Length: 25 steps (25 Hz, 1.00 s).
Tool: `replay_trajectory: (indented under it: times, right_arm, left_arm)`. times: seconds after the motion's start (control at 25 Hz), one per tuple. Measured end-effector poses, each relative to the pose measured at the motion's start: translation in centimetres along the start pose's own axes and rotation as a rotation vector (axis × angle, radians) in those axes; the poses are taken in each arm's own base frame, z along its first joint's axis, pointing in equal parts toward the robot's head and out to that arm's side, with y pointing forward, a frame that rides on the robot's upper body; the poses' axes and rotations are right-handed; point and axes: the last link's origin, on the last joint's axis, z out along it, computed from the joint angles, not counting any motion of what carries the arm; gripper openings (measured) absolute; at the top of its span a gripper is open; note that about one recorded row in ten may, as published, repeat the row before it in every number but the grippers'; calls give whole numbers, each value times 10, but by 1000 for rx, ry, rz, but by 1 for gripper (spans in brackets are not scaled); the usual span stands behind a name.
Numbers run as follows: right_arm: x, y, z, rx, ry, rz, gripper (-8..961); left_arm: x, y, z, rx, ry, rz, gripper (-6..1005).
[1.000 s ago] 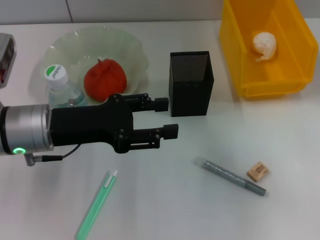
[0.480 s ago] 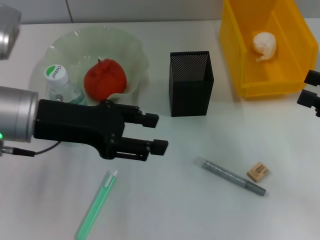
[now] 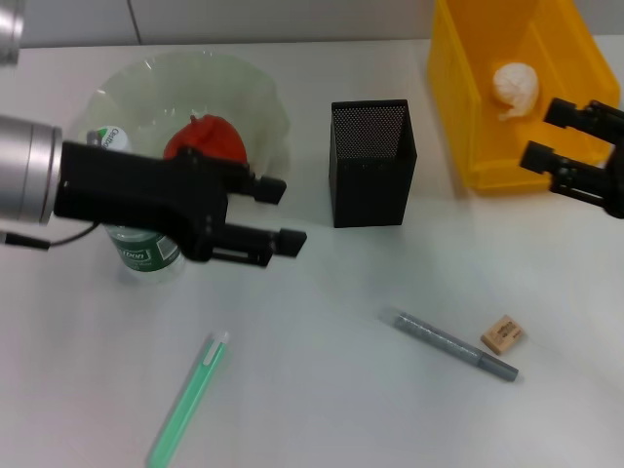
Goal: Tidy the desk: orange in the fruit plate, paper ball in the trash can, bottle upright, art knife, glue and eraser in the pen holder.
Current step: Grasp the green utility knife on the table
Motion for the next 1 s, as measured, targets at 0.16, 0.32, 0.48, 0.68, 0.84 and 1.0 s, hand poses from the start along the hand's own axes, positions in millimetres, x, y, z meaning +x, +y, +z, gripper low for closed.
replay_trajectory:
  times: [0.16, 0.32, 0.48, 0.68, 0.84, 1.0]
  right_arm:
    - [12, 0, 24, 0, -15, -43, 740]
    - [24, -1, 36, 30, -10, -92, 741]
    - [22, 1, 36, 22, -23, -114, 741]
    - [22, -4, 28, 53, -11, -136, 741]
    - [25, -7, 27, 76, 5, -184, 741]
    - [28, -12, 32, 105, 32, -248, 741]
  left_arm:
    - [5, -14, 4, 9, 20, -25, 680]
    - [3, -15, 8, 9, 69, -68, 680]
    - [0, -7, 0, 11, 111, -84, 680]
    - [-6, 10, -16, 4, 187, -113, 680]
    - [-9, 19, -21, 10, 173, -166, 679]
    - [-5, 22, -24, 25, 138, -219, 679]
